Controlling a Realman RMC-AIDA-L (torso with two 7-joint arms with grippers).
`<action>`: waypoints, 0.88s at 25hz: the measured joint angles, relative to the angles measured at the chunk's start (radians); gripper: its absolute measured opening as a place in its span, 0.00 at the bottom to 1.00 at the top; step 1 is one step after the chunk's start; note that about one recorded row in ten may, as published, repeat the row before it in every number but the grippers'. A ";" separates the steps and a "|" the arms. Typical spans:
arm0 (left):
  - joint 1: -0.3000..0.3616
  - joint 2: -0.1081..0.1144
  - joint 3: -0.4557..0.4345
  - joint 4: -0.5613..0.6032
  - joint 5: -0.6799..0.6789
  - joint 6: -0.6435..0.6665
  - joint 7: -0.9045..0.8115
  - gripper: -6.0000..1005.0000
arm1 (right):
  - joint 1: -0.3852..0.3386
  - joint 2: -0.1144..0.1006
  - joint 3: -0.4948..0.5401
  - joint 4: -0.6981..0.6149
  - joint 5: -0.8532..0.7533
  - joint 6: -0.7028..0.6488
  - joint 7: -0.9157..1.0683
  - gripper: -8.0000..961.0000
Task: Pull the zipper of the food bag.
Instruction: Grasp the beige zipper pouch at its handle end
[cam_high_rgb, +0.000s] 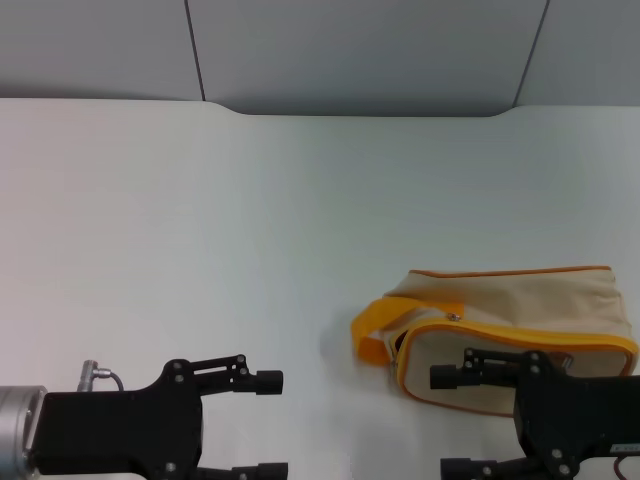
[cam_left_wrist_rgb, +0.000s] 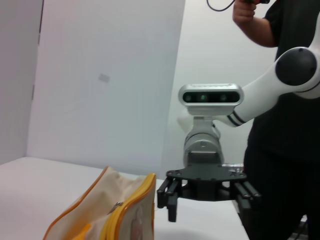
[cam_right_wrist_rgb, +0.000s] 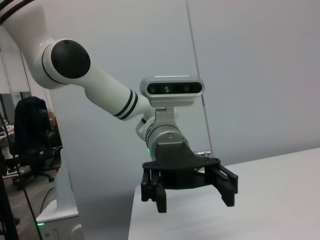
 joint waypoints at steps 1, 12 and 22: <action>0.000 -0.005 -0.003 0.000 0.000 -0.016 0.000 0.81 | -0.001 0.000 0.000 0.000 0.000 0.000 0.000 0.86; -0.061 -0.054 -0.042 -0.061 -0.052 -0.214 0.056 0.81 | -0.052 -0.041 0.055 -0.003 0.000 -0.072 -0.001 0.85; -0.170 -0.059 -0.034 -0.274 -0.109 -0.343 0.230 0.81 | -0.075 -0.059 0.077 -0.006 0.000 -0.115 -0.002 0.84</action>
